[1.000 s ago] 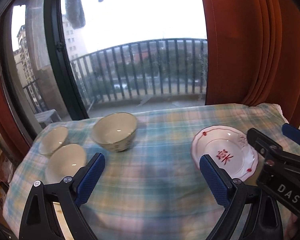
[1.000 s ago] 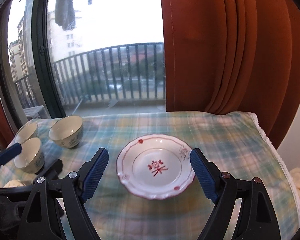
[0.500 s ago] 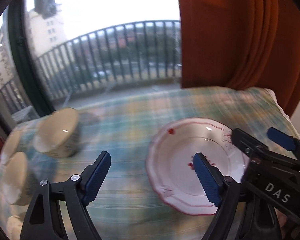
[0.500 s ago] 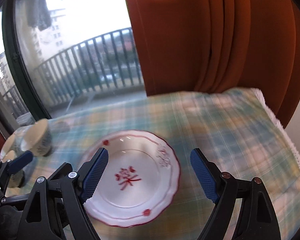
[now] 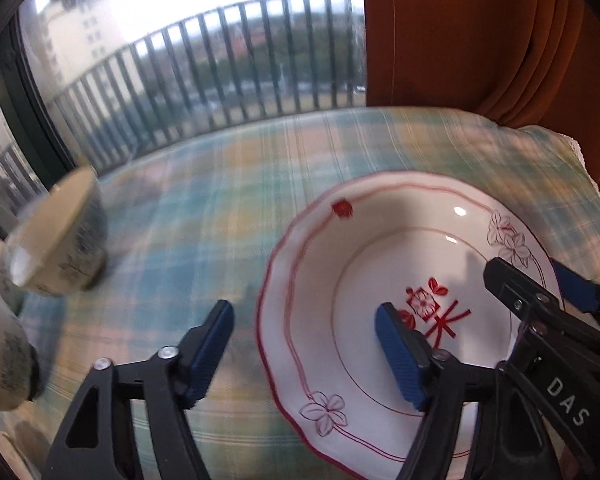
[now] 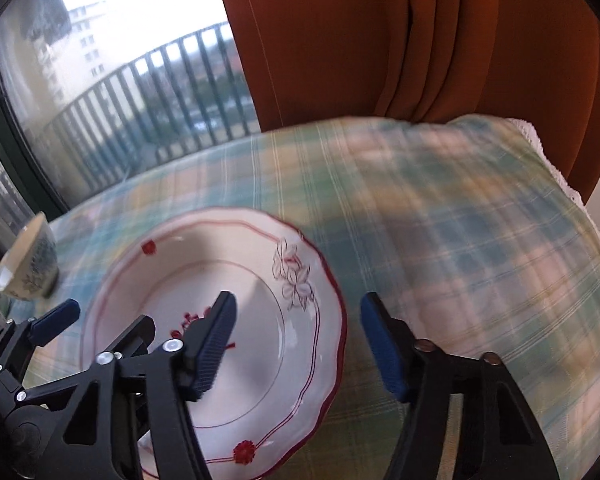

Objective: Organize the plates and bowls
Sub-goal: 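Grasp the rim of the red-rimmed white dish with the right gripper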

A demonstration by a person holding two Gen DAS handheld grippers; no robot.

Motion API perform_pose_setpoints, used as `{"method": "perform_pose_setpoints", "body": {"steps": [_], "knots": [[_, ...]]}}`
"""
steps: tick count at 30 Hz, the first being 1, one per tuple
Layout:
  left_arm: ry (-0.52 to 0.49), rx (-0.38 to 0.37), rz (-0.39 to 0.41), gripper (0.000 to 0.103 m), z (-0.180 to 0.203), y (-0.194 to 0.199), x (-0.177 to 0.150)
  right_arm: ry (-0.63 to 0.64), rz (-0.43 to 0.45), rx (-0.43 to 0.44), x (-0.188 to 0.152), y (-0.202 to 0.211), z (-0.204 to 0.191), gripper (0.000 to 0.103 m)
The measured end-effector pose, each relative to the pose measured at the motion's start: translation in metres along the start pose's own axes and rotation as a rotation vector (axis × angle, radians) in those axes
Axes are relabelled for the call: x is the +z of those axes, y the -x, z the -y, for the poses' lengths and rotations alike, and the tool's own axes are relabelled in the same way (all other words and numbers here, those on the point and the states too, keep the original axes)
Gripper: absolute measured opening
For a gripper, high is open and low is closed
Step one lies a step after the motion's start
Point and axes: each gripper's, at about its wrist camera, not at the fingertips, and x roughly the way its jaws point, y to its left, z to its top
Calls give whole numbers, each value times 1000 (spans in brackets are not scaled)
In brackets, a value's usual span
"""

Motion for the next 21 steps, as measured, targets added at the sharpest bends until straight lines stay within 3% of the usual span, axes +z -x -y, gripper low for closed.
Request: {"method": "perform_pose_setpoints", "body": {"steps": [1,5,9,21], "knots": [[-2,-2,6,69,0,1,-1,-7,-3,13,0,-1,0,55],[-30,-12,21,58,5,4,-4,10,-3,-16,-2,-2,-3,50],[-18,10,-8,57,3,9,-7,71,-8,-75,-5,-2,-13,47],[-3,16,-82,57,-53,37,-43,211,-93,-25,-48,26,-62,47]]}}
